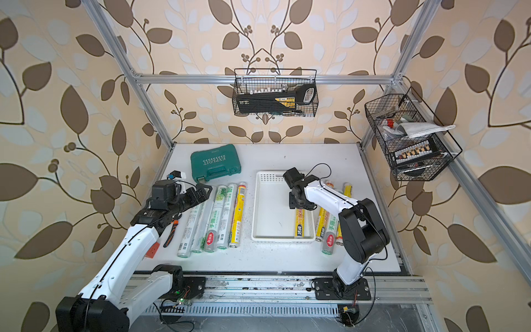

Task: Put the plastic wrap into the basket
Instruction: Place the plastic wrap in the basket, then pick up the plastic wrap from the center of the board.

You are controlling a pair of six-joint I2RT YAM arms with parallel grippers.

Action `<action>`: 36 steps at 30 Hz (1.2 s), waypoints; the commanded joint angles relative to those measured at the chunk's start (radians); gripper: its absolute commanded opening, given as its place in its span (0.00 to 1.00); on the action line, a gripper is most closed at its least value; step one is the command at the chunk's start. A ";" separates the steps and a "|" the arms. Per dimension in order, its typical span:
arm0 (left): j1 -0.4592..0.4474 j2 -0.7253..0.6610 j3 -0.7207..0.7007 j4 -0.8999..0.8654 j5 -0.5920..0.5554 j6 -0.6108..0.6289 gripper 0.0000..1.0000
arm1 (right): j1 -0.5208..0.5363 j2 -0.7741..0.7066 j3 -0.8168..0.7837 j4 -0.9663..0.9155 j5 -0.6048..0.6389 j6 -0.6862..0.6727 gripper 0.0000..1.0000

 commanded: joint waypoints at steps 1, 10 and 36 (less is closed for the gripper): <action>-0.006 -0.006 0.009 0.008 0.031 -0.013 0.99 | 0.009 -0.088 -0.010 -0.031 -0.005 -0.024 0.58; -0.174 -0.015 0.081 -0.049 -0.093 -0.028 0.99 | 0.009 -0.285 -0.059 -0.059 -0.112 -0.084 0.62; -0.626 0.368 0.249 -0.163 -0.403 -0.253 0.94 | -0.011 -0.538 -0.225 -0.045 -0.228 -0.107 0.70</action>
